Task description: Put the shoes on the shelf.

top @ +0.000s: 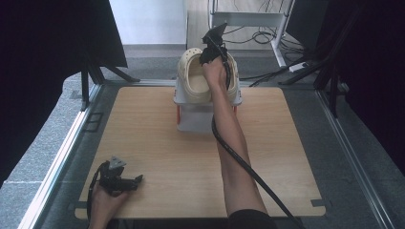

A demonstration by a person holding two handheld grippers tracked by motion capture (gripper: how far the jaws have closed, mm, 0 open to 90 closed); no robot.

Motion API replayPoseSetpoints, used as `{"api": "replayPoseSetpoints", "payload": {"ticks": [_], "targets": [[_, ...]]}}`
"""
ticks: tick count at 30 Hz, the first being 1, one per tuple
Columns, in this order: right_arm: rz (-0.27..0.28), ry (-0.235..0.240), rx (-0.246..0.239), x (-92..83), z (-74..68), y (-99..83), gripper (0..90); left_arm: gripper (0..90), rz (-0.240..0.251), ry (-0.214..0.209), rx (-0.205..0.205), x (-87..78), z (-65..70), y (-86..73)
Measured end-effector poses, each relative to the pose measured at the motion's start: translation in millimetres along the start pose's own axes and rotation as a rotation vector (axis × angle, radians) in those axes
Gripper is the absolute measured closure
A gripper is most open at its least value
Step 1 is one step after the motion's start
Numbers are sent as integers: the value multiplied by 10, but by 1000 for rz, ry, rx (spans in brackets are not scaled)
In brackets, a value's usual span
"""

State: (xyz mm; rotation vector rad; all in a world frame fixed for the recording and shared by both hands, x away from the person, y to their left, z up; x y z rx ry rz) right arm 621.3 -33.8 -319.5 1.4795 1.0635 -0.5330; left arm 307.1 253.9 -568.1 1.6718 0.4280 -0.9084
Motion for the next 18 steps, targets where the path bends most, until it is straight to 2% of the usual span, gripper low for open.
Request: {"api": "replayPoseSetpoints", "payload": {"ticks": [2,6,9,14,16,18], "targets": [[14,-6,14,65,6,23,633,0,-4,-5,2,-2,0,0],[7,-14,39,192,37,2,632,0,-4,-3,2,-2,0,0],[17,-17,30,218,37,-2,627,0,-4,-5,2,-2,1,0],[29,-11,-26,190,17,-18,538,0,-4,-3,3,-2,0,0],[36,4,-61,164,11,-23,459,0,-4,-5,3,-2,1,0],[52,6,-122,134,-6,-23,385,0,-4,-3,3,-2,0,0]]}}
Point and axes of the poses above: each handheld gripper's, and its own axes: x roughly forward along the jaws, y roughly out of its top, z roughly to its right, the point moved 6 cm from there along x, roughly forward along the jaws, and after that the axes turned 8 degrees about y, right-handed, at the moved point
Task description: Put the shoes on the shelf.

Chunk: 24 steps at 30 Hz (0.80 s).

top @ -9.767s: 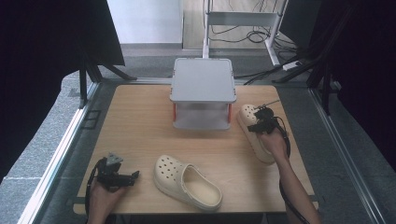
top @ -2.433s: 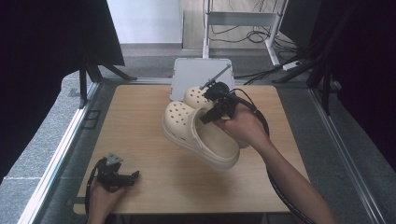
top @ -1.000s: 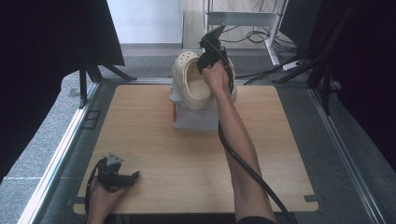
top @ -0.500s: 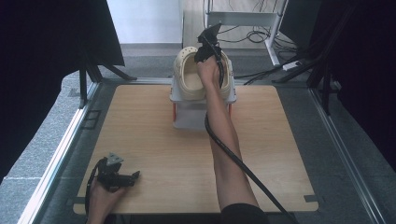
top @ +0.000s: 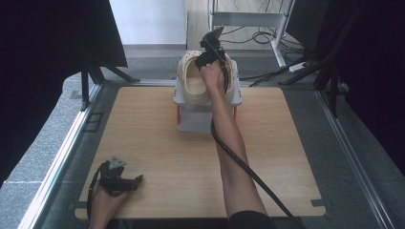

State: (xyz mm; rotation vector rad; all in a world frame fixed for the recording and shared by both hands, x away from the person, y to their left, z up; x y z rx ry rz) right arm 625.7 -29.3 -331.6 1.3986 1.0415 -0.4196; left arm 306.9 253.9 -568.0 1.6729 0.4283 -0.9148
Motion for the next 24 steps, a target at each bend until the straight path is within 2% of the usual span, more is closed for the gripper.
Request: {"api": "replayPoseSetpoints", "payload": {"ticks": [2,4,8,9,14,16,18,19,23,24], "targets": [[-32,10,-76,-9,-24,-54,316,0,0,0,0,0,0,0],[-31,15,-77,-14,-26,-66,301,0,0,-2,0,0,1,0],[-19,40,-114,-55,-24,-124,247,0,-1,0,0,0,0,0],[-16,52,-136,-96,-17,-150,218,0,-1,0,0,0,0,0],[1,79,-176,-204,-14,-187,169,0,5,5,-2,4,1,2],[2,99,-195,-252,-24,-215,165,0,5,5,-2,4,1,1],[27,131,-216,-334,-42,-252,138,0,4,4,-2,3,1,1],[27,131,-216,-334,-42,-252,138,0,4,4,-2,3,1,1],[14,154,-276,-402,-92,-324,118,0,3,5,-2,3,1,1],[25,163,-306,-446,-132,-359,90,0,4,5,-2,3,1,1]]}}
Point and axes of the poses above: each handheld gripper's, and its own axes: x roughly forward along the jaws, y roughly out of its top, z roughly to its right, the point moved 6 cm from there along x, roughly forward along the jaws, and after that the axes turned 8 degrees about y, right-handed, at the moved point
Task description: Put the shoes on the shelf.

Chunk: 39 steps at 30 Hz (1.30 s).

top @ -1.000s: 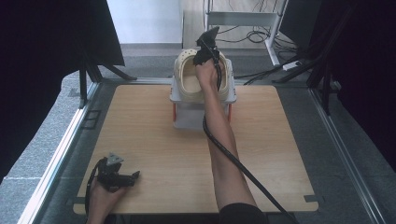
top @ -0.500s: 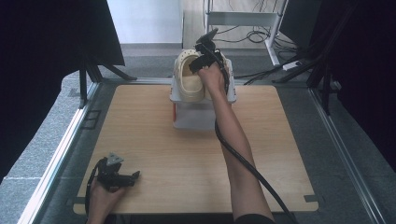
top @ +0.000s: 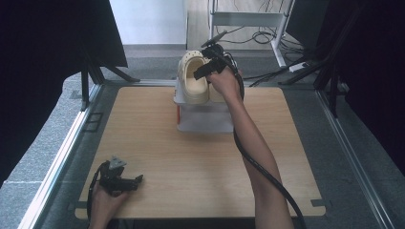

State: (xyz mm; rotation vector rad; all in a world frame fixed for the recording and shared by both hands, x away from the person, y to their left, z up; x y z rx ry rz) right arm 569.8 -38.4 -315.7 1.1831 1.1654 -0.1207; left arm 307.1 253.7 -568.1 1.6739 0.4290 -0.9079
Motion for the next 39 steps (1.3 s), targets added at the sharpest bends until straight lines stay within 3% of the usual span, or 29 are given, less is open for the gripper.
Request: {"api": "replayPoseSetpoints", "payload": {"ticks": [9,18,29,39], "targets": [[23,33,-95,-119,-138,-91,32,0,0,0,0,0,0,0],[17,95,-180,-282,-253,-335,0,0,0,0,0,0,0,0],[20,152,-211,-418,-300,-629,0,0,-3,-4,1,-3,0,-1],[27,163,-211,-536,-209,-962,0,0,4,3,-1,3,-1,2]]}}
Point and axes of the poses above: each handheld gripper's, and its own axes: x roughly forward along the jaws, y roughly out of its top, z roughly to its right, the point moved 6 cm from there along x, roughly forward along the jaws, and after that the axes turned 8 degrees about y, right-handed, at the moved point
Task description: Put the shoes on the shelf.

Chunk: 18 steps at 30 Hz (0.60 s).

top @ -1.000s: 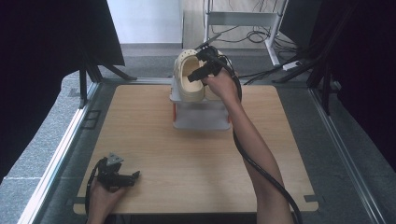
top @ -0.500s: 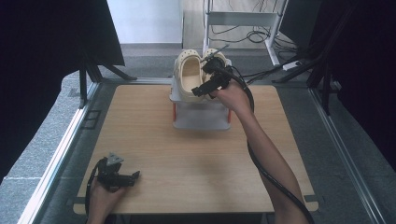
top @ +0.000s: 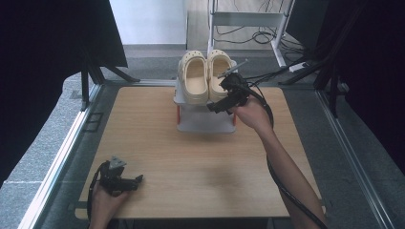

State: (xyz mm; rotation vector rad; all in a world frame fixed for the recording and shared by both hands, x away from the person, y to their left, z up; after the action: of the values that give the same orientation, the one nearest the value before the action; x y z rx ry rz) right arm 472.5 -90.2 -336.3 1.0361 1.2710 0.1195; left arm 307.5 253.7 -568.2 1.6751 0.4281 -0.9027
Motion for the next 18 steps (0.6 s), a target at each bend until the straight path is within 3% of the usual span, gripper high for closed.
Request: {"api": "replayPoseSetpoints", "payload": {"ticks": [18], "targets": [[9,-2,-32,-299,-113,-495,0,0,0,1,-1,0,1,0]]}}
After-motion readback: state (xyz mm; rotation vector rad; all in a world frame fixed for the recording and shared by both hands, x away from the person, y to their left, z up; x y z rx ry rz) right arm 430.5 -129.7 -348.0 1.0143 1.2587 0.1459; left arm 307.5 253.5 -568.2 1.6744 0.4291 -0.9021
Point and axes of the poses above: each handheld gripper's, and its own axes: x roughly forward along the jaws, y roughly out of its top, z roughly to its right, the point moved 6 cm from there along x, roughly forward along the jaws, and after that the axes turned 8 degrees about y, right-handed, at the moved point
